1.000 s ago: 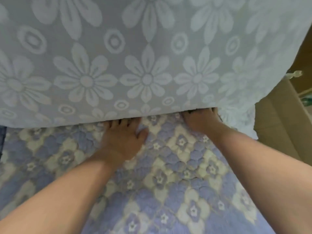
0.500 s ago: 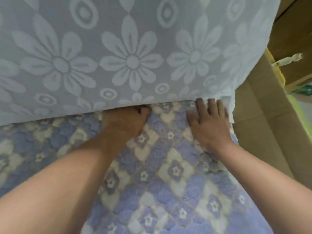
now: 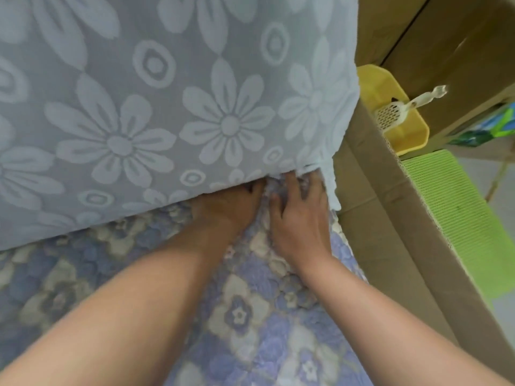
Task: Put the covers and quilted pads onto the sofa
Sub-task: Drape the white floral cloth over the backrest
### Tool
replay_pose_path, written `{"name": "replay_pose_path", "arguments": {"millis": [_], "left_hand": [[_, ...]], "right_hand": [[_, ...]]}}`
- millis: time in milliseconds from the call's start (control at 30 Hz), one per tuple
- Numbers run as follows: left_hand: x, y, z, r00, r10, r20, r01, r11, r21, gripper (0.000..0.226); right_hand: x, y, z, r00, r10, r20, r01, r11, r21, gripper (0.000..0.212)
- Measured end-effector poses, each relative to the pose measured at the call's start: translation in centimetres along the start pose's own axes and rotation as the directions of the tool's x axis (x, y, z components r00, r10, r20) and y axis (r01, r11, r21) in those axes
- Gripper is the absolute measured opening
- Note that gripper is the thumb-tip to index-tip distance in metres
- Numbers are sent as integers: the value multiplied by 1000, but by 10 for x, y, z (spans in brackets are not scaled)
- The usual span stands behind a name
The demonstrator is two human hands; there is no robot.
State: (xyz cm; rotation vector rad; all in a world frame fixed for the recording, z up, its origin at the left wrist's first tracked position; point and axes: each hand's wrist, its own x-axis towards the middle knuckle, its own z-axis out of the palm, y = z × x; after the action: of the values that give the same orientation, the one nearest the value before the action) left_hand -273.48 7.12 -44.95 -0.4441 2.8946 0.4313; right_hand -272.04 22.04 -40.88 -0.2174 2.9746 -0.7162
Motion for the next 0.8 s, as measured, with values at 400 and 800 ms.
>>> {"name": "replay_pose_path", "arguments": {"millis": [400, 800], "left_hand": [[-6, 2, 7, 963, 217, -158, -144, 914, 379, 43], [16, 77, 9, 952, 301, 54, -300, 887, 352, 32]], "right_hand": [[46, 33, 18, 969, -202, 143, 219, 969, -113, 51], [146, -6, -43, 866, 96, 490, -461, -225, 859, 55]]}}
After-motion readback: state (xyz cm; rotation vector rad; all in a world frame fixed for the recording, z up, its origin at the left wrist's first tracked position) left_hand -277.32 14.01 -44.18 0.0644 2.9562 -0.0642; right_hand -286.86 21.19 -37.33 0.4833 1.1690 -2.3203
